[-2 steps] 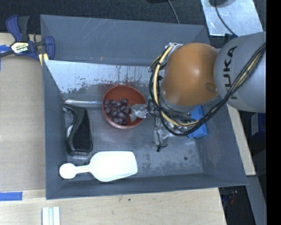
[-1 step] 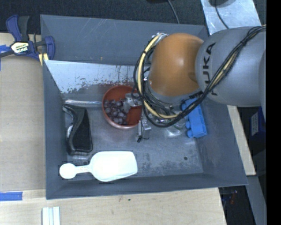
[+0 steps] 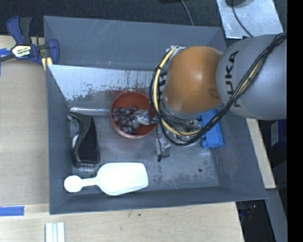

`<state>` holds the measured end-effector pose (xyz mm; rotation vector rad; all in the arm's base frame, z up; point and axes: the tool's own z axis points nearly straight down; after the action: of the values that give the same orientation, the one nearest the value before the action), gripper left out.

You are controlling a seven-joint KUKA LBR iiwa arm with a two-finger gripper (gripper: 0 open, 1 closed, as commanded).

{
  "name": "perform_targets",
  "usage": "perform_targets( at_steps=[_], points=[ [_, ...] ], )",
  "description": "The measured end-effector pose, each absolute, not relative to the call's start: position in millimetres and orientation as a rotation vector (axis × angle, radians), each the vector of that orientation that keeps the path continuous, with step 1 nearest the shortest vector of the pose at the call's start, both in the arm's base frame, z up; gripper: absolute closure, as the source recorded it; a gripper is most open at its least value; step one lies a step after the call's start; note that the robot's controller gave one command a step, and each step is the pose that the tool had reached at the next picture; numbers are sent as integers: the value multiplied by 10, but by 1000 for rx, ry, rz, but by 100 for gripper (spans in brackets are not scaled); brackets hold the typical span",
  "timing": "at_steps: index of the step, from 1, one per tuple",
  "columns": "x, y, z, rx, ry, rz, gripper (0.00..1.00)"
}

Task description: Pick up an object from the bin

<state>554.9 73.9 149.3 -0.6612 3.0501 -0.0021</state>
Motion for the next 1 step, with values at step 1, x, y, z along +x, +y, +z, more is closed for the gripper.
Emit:
perform_targets(
  at_steps=[1],
  points=[
    [5774, 759, 1274, -661, 3046, 1, 0]
  ],
)
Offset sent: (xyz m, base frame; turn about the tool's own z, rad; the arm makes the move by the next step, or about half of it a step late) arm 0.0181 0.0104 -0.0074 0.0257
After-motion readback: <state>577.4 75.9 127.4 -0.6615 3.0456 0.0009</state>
